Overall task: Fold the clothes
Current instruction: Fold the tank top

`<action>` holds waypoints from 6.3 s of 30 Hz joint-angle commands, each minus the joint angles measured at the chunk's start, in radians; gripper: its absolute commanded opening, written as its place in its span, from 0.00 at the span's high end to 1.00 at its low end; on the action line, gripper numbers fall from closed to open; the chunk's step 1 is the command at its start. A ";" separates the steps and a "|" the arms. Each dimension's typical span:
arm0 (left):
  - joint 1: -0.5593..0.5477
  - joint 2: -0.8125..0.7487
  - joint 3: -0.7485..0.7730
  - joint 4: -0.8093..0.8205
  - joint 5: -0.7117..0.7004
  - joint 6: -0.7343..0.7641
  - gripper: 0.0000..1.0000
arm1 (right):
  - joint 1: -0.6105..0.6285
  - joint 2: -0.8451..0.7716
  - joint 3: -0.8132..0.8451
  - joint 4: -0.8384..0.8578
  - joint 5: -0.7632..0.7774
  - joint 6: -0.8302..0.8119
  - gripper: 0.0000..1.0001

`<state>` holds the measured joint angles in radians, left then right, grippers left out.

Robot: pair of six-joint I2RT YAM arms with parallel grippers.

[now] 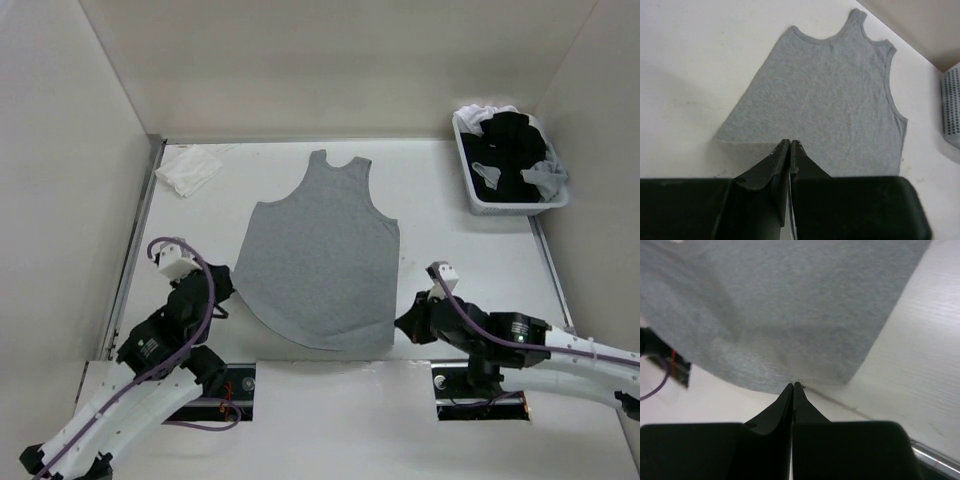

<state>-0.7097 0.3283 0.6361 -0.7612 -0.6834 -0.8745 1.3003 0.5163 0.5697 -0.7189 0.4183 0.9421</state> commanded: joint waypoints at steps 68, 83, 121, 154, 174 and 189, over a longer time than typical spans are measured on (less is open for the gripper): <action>0.625 1.378 -0.019 1.266 0.539 -0.230 0.97 | -0.913 0.846 -0.157 1.129 -0.262 -0.049 0.56; 0.620 1.358 -0.056 1.287 0.522 -0.222 0.99 | -0.907 1.065 -0.122 1.282 -0.220 0.152 0.75; 0.594 0.332 0.097 0.629 0.493 -0.027 1.00 | -0.604 0.267 0.379 0.410 -0.147 -0.347 0.98; 0.645 1.085 0.091 1.108 0.550 -0.087 1.00 | -1.093 0.970 0.316 0.914 -0.530 -0.227 1.00; 0.753 0.445 -0.354 0.910 0.746 -0.052 1.00 | -0.971 0.501 -0.192 0.840 -0.355 -0.158 1.00; 0.830 0.445 -0.409 0.885 0.754 -0.041 0.78 | -1.008 0.412 -0.238 0.757 -0.349 -0.121 0.54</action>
<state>0.1177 0.8135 0.1822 0.0780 0.0597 -0.9051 0.3187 0.9661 0.3038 0.0204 0.0425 0.8375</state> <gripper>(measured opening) 0.221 0.437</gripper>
